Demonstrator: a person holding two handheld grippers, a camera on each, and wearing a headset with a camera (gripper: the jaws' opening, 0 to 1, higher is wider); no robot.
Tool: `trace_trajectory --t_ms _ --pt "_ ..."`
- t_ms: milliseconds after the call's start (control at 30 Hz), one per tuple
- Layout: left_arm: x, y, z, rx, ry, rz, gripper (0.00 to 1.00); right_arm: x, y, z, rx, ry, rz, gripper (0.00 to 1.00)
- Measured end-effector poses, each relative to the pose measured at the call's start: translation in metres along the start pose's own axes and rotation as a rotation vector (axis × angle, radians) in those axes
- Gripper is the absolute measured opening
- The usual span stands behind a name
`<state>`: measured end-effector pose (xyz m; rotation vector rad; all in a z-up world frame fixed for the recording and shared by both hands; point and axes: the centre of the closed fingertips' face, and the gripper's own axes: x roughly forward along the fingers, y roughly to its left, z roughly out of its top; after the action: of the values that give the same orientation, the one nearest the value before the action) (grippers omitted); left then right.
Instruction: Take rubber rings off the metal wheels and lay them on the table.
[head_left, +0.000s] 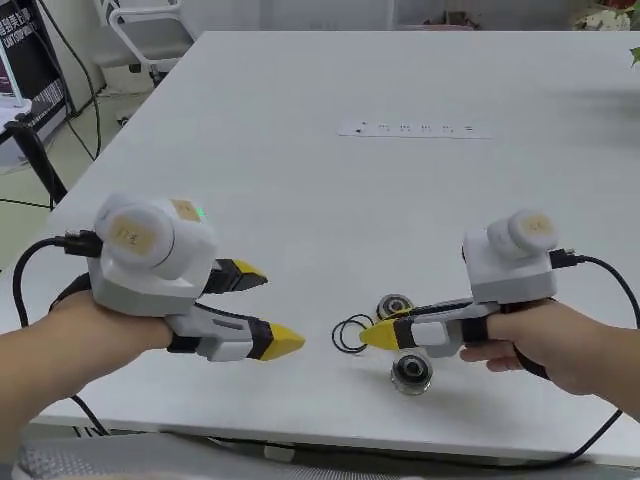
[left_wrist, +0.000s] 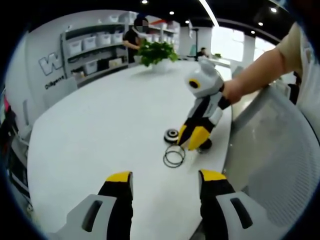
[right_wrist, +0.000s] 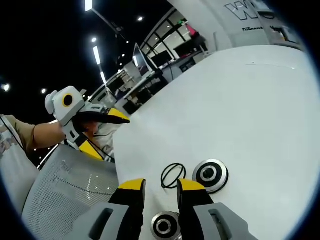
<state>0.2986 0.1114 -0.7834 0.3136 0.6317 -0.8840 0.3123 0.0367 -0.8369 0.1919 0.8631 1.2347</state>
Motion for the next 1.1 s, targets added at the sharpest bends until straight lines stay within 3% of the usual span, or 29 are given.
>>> trace_trajectory --t_ms 200,833,1100 --pt "0.000 0.000 0.002 0.005 0.000 -0.002 0.53 -0.003 0.005 0.000 -0.029 0.005 -0.003 0.26" --pt "0.003 0.000 0.004 0.009 0.007 -0.007 0.53 -0.010 0.020 -0.011 -0.245 0.094 -0.016 0.43" --pt "0.006 -0.002 0.008 0.014 0.009 -0.020 0.53 -0.021 0.017 -0.007 -0.274 0.080 -0.034 0.44"
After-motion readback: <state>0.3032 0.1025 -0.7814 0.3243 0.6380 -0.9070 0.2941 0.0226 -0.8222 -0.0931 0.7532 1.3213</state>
